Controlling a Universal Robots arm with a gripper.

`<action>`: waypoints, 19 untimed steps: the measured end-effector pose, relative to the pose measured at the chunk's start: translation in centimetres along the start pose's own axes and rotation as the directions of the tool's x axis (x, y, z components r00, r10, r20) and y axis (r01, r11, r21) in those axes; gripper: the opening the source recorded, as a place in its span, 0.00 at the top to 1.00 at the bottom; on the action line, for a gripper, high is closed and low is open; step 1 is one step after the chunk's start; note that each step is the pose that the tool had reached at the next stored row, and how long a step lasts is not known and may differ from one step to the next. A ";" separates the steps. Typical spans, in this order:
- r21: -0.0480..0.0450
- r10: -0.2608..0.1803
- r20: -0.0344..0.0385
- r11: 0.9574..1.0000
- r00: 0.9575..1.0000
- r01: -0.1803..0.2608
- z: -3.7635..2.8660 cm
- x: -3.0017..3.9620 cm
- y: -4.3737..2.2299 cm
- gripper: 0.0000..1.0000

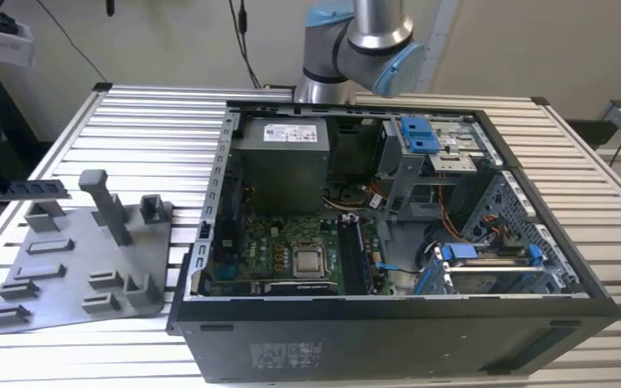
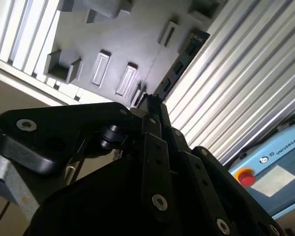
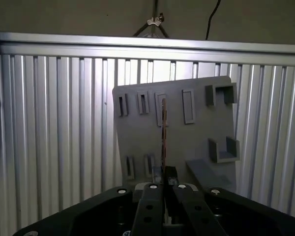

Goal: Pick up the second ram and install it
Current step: 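Pick up the second ram and move it above second insertion slot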

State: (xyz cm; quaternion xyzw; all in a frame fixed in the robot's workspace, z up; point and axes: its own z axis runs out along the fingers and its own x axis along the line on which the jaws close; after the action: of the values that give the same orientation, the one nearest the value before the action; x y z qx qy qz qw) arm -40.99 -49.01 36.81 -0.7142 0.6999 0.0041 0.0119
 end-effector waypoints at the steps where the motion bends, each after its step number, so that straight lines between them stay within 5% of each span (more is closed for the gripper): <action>1: 0.000 0.000 0.000 1.000 1.000 0.000 -0.18 -0.01 0.00 0.86; 19: 0.000 0.000 0.000 1.000 1.000 0.000 -2.83 -0.07 -0.03 0.86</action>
State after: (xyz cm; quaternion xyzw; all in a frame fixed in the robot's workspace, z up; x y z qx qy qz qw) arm -40.99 -49.01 39.64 -0.7142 0.6999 0.0040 0.0120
